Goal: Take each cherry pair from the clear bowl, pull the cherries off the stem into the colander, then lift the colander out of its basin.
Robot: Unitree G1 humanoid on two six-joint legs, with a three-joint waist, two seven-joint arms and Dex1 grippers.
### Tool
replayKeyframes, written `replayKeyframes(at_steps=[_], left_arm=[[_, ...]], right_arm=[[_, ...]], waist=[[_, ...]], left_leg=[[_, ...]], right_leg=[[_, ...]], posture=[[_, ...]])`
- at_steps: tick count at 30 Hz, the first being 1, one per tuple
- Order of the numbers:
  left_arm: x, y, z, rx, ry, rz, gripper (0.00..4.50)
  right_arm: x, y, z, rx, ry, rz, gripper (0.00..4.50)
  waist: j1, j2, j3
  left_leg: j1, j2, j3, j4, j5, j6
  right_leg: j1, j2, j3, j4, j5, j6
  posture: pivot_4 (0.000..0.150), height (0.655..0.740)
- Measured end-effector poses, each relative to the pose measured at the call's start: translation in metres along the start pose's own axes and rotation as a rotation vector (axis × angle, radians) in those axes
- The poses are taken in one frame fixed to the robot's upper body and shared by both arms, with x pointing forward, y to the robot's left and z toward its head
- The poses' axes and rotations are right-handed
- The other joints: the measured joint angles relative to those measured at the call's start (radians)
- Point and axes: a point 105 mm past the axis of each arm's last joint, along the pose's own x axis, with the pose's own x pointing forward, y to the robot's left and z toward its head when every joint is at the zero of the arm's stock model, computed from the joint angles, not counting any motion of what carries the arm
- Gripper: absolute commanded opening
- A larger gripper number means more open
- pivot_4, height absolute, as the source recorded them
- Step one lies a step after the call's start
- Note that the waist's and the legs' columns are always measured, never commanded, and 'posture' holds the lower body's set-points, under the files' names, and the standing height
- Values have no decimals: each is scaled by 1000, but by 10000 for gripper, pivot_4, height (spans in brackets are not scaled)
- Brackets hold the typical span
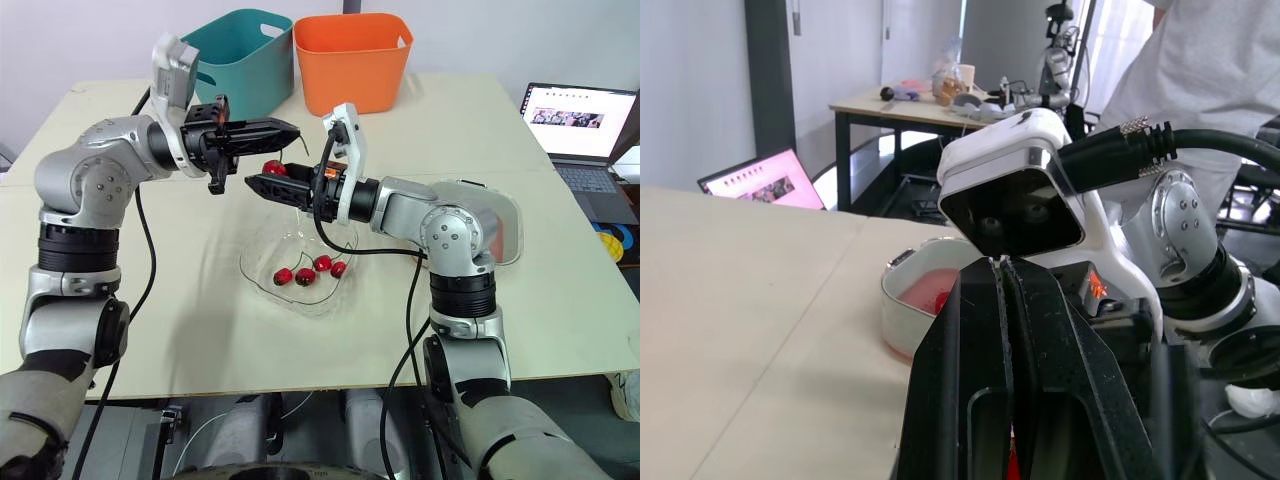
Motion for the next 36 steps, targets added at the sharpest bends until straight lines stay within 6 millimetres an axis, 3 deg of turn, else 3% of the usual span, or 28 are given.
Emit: replayKeyframes(at_steps=[3,5,12,19,27,31,36], left_arm=[[0,0,0,0,0,0,0],[0,0,0,0,0,0,0],[-2,3,-3,-15,1,8,0],[0,4,4,10,-9,1,0],[0,4,5,21,-8,-3,0],[-7,7,0,35,12,27,0],[-16,12,-12,17,32,64,0]], right_arm=[[0,0,0,-1,-3,-4,14045],[1,0,0,2,-5,-2,11116],[2,5,-6,-12,17,6,11024],[-3,2,-43,45,129,-10,11024],[-9,9,-41,-15,147,-25,11024],[-50,-5,-11,-171,127,-187,11024],[-153,-54,24,-308,127,-618,11024]], waist=[[0,0,0],[0,0,0],[0,0,0],[0,0,0],[0,0,0],[8,0,0],[25,0,0]], left_leg=[[0,0,0,0,0,0],[0,0,0,0,0,0],[0,0,0,0,0,0],[0,0,0,0,0,0],[0,0,0,0,0,0],[-1,-1,0,0,0,0],[0,-1,1,0,0,0]], right_leg=[[0,0,0,0,0,0],[0,0,0,0,0,0],[0,0,0,0,0,0],[0,0,0,0,0,0],[0,0,0,0,0,0],[1,-1,0,-3,0,0],[2,-1,0,-5,0,-1]], posture=[[1500,7400],[1500,7400],[1500,7400],[1500,7400],[1500,7400],[1500,7400],[1500,7400]])
